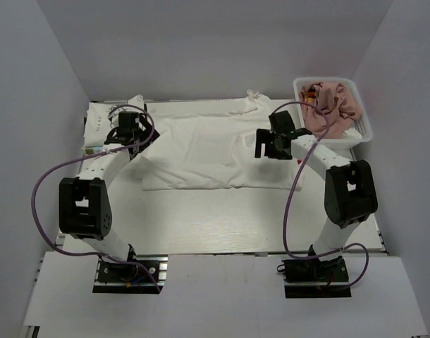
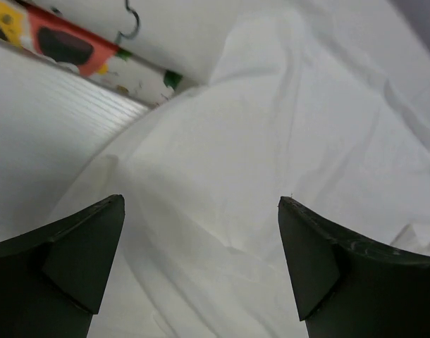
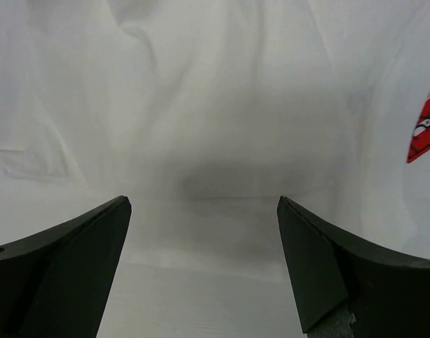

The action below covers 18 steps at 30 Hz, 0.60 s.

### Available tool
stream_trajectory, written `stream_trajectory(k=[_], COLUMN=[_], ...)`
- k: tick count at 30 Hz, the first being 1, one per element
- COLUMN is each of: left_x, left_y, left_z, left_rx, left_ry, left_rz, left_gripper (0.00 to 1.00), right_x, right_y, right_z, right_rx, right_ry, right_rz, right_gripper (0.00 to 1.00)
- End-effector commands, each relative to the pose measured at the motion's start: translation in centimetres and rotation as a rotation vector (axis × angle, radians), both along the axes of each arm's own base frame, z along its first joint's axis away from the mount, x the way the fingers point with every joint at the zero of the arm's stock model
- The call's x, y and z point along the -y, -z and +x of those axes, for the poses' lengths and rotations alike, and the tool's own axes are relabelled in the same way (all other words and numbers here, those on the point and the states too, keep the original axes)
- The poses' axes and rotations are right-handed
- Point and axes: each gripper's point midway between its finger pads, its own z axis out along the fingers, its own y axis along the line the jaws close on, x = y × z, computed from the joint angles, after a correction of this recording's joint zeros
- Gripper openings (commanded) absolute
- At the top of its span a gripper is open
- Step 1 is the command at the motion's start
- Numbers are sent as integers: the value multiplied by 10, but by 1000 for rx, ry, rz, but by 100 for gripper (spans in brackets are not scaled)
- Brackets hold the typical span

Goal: Fold and stack the t-shirts

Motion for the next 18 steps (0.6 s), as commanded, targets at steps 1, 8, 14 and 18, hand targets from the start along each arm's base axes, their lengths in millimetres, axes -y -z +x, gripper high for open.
stream_trajectory(k=[1,8,14,18], left_x=[37,69,49,42], left_y=[33,99,116,114], left_z=[-11,-45,-84,-121], left_rx=[-52,-206,-299,-332], left_ry=[187,237,171,154], left_rz=[-92,-195,-130,-128], left_gripper=[100,100,100,100], right_x=[-12,1,18,29], right_y=[6,52,79,83], right_z=[-5,-33,-73,-125], right_rx=[19,-72,-164,-230], right_ry=[-13,48,127,180], right_rz=[91,81,52,80], right_gripper=[90,90,90,90])
